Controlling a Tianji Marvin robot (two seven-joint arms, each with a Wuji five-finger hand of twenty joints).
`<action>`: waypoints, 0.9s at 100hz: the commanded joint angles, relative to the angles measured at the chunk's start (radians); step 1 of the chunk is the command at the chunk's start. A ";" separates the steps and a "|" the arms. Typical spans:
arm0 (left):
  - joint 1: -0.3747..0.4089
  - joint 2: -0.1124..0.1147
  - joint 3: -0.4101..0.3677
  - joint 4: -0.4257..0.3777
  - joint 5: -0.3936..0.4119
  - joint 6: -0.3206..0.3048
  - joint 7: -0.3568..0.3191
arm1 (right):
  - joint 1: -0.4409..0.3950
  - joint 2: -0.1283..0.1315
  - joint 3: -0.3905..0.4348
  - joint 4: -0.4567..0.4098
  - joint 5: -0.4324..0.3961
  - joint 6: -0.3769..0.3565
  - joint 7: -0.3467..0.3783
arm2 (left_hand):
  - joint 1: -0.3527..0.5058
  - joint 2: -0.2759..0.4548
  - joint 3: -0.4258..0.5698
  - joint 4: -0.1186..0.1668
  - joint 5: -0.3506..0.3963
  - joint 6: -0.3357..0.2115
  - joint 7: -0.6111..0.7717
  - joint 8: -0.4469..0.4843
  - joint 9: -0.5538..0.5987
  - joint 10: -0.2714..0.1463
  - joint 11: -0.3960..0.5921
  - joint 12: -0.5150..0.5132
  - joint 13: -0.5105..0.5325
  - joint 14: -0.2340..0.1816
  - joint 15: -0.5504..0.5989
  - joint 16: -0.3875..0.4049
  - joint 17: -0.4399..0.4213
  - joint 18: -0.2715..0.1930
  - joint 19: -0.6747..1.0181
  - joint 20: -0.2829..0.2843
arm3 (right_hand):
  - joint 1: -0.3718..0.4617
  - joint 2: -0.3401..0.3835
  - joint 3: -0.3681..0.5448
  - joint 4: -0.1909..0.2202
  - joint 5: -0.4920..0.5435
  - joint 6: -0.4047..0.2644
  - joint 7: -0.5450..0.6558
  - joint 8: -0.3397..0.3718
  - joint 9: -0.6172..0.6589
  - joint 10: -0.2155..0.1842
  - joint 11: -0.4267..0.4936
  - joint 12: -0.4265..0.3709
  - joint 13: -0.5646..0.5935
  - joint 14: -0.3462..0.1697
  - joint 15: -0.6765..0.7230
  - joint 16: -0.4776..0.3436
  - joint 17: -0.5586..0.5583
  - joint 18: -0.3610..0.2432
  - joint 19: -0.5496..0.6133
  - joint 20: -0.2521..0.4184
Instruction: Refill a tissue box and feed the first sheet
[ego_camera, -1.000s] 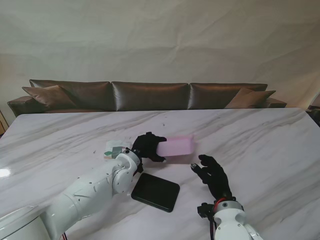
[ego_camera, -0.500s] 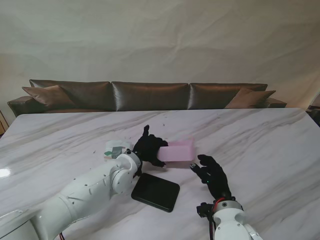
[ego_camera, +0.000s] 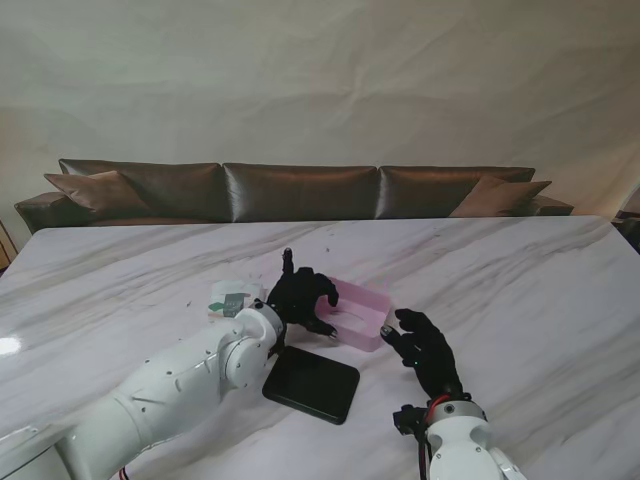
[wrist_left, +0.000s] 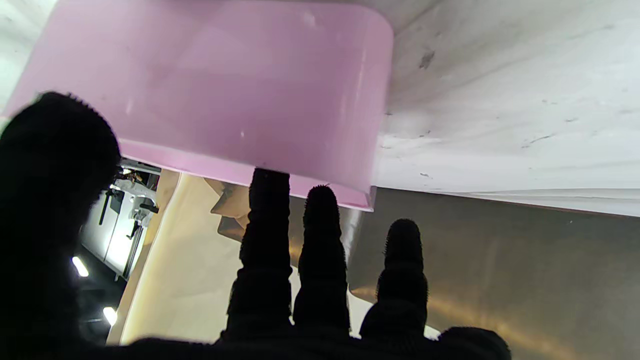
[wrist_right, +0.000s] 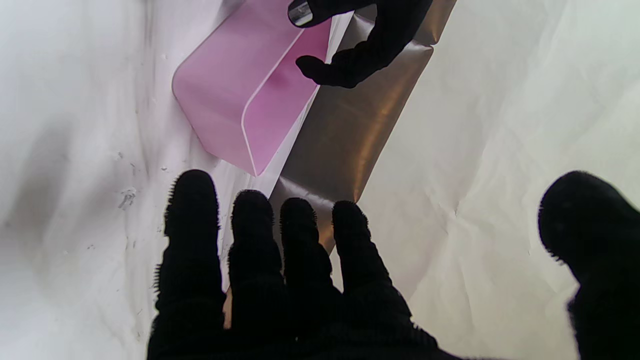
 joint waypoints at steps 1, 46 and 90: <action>0.020 0.010 -0.018 -0.041 0.005 0.007 -0.009 | -0.003 -0.004 -0.003 0.001 0.002 -0.002 0.013 | -0.031 0.023 -0.018 -0.029 0.007 0.011 -0.020 -0.030 -0.016 0.008 -0.009 -0.012 0.001 0.003 -0.008 -0.009 -0.025 0.040 1.444 0.004 | 0.001 -0.018 0.001 -0.004 0.008 -0.037 -0.012 0.009 0.034 -0.035 -0.007 -0.001 0.016 -0.034 0.002 -0.005 0.006 -0.013 0.010 0.003; 0.228 0.148 -0.309 -0.415 0.198 0.163 -0.147 | -0.015 -0.005 -0.014 -0.026 -0.003 0.019 0.007 | 0.008 0.103 -0.104 0.003 -0.077 0.034 -0.342 -0.329 -0.109 0.044 -0.234 -0.267 -0.041 -0.001 -0.197 -0.252 -0.020 0.084 1.152 -0.263 | 0.004 -0.020 0.000 -0.005 0.011 -0.041 -0.012 0.011 0.037 -0.035 -0.006 -0.001 0.018 -0.035 0.003 -0.005 0.006 -0.012 0.011 0.004; 0.342 0.184 -0.460 -0.441 0.231 0.222 -0.229 | 0.000 -0.008 -0.042 -0.023 0.001 0.028 0.003 | -0.001 0.104 -0.098 0.000 -0.272 0.141 -0.558 -0.479 -0.239 0.090 -0.514 -0.442 -0.140 0.045 -0.365 -0.371 -0.013 0.092 0.936 -0.357 | 0.006 -0.020 -0.001 -0.006 0.012 -0.042 -0.013 0.014 0.037 -0.037 -0.004 0.000 0.019 -0.036 0.003 -0.005 0.007 -0.017 0.012 0.004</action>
